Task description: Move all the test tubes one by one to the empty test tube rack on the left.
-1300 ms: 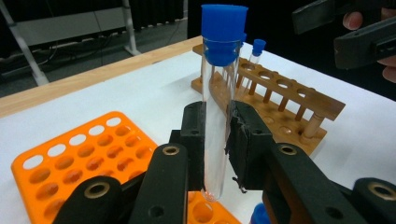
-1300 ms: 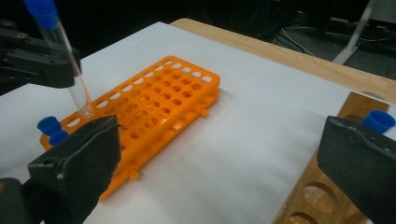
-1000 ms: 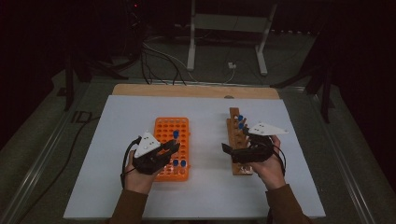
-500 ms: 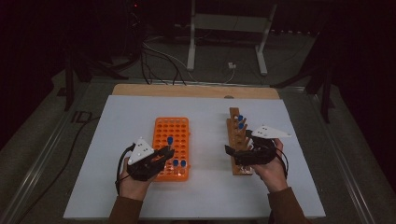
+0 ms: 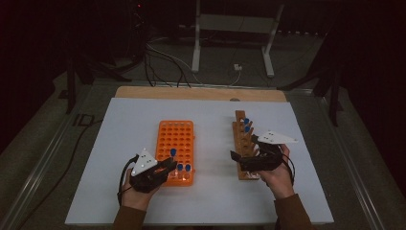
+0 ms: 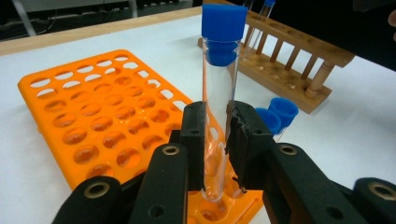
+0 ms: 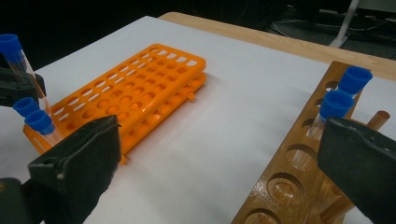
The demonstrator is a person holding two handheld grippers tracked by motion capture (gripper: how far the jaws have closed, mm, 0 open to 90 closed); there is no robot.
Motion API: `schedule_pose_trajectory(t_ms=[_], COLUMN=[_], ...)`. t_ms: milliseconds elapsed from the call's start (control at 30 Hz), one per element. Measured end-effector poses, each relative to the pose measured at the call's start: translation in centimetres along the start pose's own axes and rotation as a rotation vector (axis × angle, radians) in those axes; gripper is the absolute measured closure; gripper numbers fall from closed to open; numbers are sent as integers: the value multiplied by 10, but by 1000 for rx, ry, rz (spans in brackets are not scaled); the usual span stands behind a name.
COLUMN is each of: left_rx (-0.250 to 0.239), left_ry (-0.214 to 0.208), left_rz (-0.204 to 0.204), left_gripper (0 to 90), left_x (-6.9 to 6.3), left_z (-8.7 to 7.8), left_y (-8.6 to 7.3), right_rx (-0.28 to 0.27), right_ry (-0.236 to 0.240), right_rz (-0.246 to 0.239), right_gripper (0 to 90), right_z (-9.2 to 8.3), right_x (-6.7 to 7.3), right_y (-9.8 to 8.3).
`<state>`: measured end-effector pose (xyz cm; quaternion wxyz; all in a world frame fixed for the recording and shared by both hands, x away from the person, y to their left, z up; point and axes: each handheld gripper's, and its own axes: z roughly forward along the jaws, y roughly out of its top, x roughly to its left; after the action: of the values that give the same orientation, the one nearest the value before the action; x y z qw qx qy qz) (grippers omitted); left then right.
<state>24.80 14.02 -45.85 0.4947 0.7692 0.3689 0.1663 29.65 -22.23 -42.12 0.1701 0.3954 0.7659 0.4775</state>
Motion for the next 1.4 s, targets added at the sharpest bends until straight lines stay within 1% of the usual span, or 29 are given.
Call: schedule_pose_trajectory(t_ms=[133, 200, 433, 933, 1100, 1167, 1400], left_rx=[8, 6, 25, 93, 123, 131, 162], left_ry=[0, 0, 0, 18, 35, 37, 50], left_rz=[5, 0, 8, 46, 84, 87, 125], left_gripper=[767, 767, 767, 768, 768, 769, 770], left_x=[0, 0, -1, -5, -7, -8, -12], left_z=[-1, -1, -2, 0, 1, 2, 6], left_y=[-3, -4, -9, -16, -17, -17, -18], right_rx=[2, 1, 0, 0, 1, 1, 8], right_ry=[-1, 0, -4, -7, -6, -7, -9], right_rz=[0, 2, -1, 7, 8, 7, 9], right_gripper=[2, 2, 2, 2, 2, 2, 2], right_z=[0, -1, -1, -3, -3, -2, -2], right_x=[-1, -1, -2, -4, -4, -4, -4], right_y=[-1, -1, -2, -3, -3, -3, -4])
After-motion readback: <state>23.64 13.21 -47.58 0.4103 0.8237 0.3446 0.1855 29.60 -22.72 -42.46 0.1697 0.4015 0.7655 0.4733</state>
